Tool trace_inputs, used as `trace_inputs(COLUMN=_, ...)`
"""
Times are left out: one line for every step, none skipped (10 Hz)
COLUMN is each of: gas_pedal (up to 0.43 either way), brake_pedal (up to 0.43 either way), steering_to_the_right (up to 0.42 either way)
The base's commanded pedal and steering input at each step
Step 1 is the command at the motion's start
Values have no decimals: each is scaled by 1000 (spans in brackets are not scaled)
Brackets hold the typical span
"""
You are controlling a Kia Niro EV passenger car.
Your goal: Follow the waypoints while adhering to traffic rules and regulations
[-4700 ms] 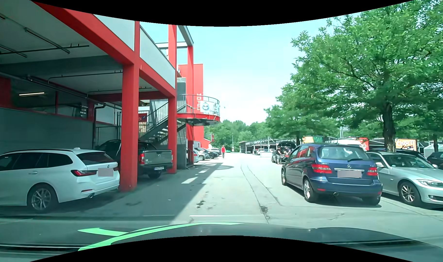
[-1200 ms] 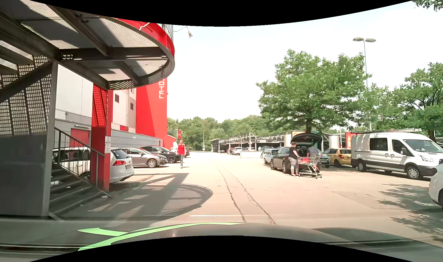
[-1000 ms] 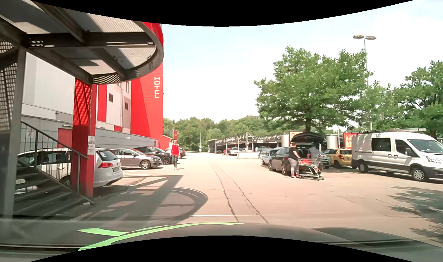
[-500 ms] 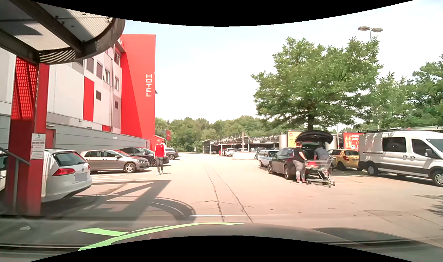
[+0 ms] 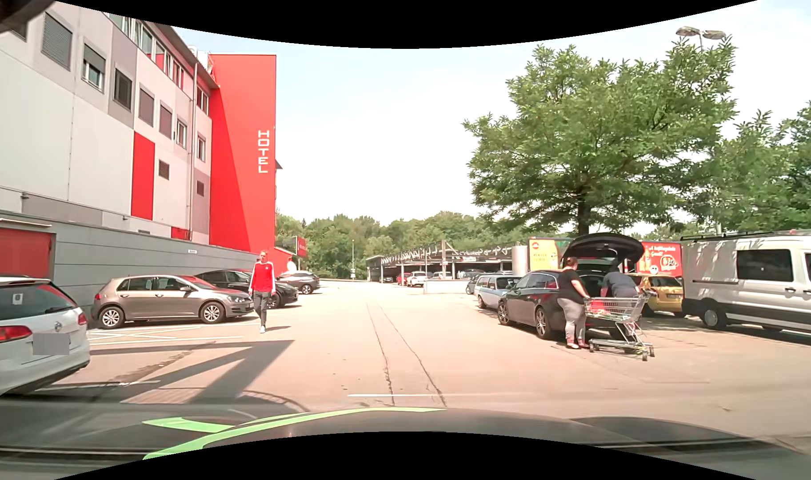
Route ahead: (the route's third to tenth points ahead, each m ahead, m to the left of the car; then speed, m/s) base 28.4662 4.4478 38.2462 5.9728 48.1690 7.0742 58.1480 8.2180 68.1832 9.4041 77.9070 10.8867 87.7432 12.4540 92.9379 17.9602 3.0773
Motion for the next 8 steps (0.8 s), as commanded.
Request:
trace_inputs(gas_pedal=28, brake_pedal=0, steering_to_the_right=-5)
trace_inputs(gas_pedal=39, brake_pedal=0, steering_to_the_right=-8)
trace_inputs(gas_pedal=39, brake_pedal=0, steering_to_the_right=-10)
trace_inputs(gas_pedal=39, brake_pedal=0, steering_to_the_right=-13)
trace_inputs(gas_pedal=39, brake_pedal=0, steering_to_the_right=-16)
trace_inputs(gas_pedal=47, brake_pedal=0, steering_to_the_right=-19)
trace_inputs(gas_pedal=47, brake_pedal=0, steering_to_the_right=-20)
trace_inputs(gas_pedal=47, brake_pedal=0, steering_to_the_right=-19)
